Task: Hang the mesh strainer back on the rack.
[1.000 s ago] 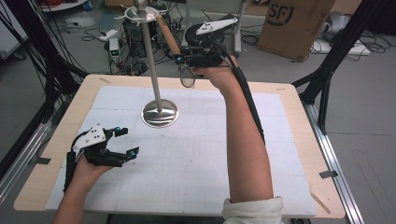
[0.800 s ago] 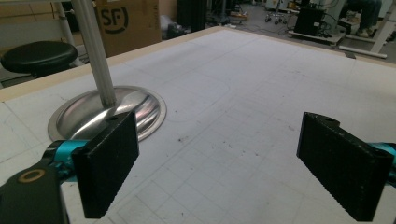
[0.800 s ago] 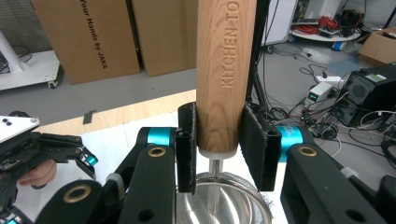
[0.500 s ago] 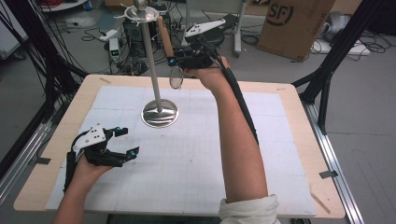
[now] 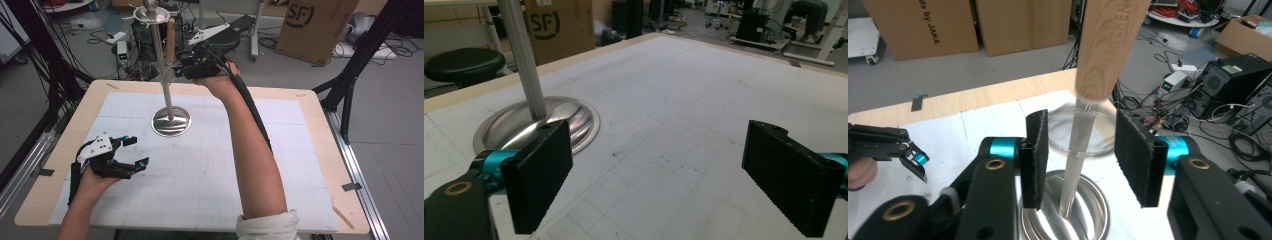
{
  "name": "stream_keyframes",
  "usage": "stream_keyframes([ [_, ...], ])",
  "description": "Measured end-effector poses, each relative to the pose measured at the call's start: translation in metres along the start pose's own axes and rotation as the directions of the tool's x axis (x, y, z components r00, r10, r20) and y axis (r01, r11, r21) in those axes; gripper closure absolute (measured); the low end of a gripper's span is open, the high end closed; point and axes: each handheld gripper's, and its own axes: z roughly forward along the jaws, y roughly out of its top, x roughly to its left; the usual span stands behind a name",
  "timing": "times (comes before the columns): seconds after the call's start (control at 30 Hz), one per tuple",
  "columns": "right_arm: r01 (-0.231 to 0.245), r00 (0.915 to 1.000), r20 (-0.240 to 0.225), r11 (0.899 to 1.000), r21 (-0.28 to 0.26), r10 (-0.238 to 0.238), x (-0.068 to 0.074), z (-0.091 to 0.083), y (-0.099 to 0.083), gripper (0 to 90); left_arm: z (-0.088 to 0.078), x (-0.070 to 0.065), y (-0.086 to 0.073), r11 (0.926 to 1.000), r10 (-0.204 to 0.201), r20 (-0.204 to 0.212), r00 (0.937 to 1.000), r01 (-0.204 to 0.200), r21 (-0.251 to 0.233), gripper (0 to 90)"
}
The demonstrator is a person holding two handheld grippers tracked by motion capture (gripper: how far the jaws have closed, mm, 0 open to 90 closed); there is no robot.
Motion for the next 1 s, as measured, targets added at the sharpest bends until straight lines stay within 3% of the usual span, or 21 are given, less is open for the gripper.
stream_keyframes([
  [0.4,0.021,0.9996,0.019,1.000,-0.020,-0.021,0.006,-0.024,-0.011,41.9,0.002,-0.001,-0.001,0.9999,-0.004,0.002,1.0000,0.003,0.010,13.4],
  [1.0,-0.036,0.9991,0.022,0.996,-0.080,0.038,0.013,-0.069,-0.057,32.0,0.002,-0.002,-0.001,0.9998,0.002,0.003,1.0000,-0.002,0.018,13.4],
])
